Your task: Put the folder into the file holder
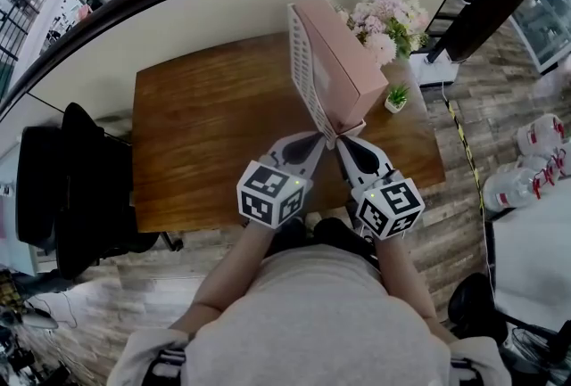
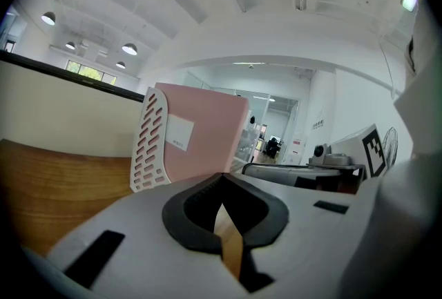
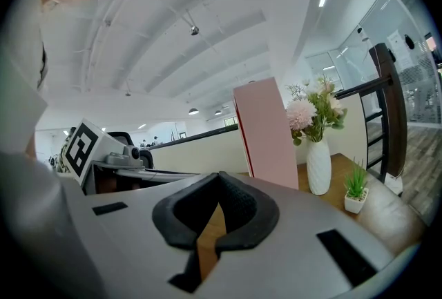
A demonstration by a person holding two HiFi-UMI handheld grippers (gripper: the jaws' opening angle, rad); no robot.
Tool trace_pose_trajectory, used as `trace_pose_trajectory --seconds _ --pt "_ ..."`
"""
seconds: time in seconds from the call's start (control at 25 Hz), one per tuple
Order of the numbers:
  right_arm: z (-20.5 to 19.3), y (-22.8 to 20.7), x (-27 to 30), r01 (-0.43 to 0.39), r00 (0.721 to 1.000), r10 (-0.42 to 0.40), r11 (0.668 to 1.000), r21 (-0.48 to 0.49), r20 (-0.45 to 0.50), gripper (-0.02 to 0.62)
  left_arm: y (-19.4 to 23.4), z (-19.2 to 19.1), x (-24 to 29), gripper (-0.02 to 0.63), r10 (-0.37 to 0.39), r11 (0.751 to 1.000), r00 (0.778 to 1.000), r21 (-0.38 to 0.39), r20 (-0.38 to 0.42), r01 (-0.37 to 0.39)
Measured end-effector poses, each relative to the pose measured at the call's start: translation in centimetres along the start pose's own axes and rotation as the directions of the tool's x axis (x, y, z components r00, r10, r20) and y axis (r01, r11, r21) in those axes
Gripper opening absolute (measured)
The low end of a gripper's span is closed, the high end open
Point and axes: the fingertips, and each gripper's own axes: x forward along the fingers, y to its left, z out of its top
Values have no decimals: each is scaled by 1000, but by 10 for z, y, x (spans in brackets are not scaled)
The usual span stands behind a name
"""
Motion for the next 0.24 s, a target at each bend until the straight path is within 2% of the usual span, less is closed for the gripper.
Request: trace_pose_trajectory --seconds 0.24 --pt "2 1 -2 2 1000 -2 1000 2 6 8 -3 2 0 12 -7 1000 1000 5 5 7"
